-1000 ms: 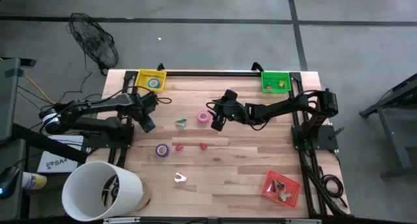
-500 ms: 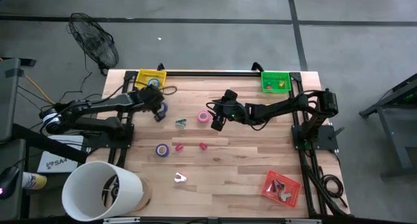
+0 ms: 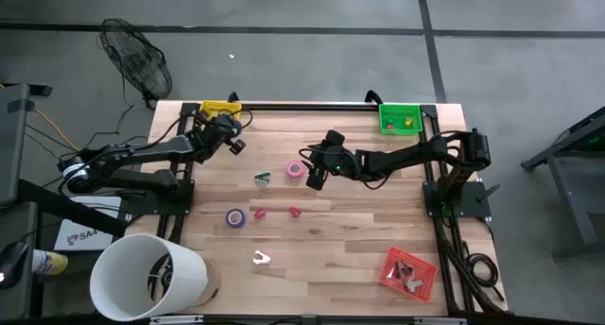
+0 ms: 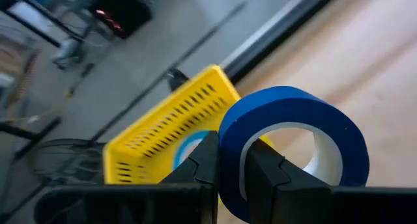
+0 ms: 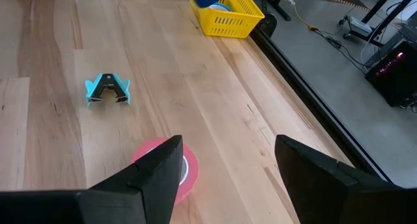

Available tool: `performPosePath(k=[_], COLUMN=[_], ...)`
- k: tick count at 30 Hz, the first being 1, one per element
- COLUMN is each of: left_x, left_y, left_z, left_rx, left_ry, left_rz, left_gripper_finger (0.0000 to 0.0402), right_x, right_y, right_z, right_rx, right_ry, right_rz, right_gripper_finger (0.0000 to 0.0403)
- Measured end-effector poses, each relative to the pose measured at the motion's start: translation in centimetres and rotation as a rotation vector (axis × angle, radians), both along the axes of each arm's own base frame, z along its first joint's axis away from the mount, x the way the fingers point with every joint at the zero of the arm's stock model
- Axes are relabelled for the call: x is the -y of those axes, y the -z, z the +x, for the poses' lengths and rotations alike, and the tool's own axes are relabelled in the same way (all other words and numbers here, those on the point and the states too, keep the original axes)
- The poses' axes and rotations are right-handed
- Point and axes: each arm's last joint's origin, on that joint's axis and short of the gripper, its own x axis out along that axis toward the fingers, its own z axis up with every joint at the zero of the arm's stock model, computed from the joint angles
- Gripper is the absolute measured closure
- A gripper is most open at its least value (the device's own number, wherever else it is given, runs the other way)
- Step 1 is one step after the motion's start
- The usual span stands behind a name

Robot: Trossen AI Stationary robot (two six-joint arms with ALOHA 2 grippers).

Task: Pick and place Stapler, Stapler remover, tape
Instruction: Put the blue tape into the yellow bin

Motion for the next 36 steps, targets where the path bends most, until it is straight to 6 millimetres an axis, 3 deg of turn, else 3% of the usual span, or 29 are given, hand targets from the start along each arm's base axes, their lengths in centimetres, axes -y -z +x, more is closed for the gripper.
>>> performPosePath(k=[16, 22, 36], left_x=[-1.6, -1.9, -4.3], left_y=[1.7, 1.5, 1.4], left_z=[1.3, 1.6, -0.1], left_rx=[-0.081, -0.113, -0.064], left_ry=[-0.231, -0.297, -0.328], left_rz=[0.155, 0.196, 0.126], left_gripper_finger=[0.0368, 0.0368, 0.0368], right_x=[0.0, 0.0, 0.0], right_y=[0.1, 0.1, 0.1], right_z=[0.0, 0.0, 0.0], right_rx=[-0.007, -0.011, -0.01], right_ry=[0.0, -0.001, -0.003], right_rz=[0.001, 0.001, 0.002], right_gripper_finger=[0.0167, 0.0167, 0.0167])
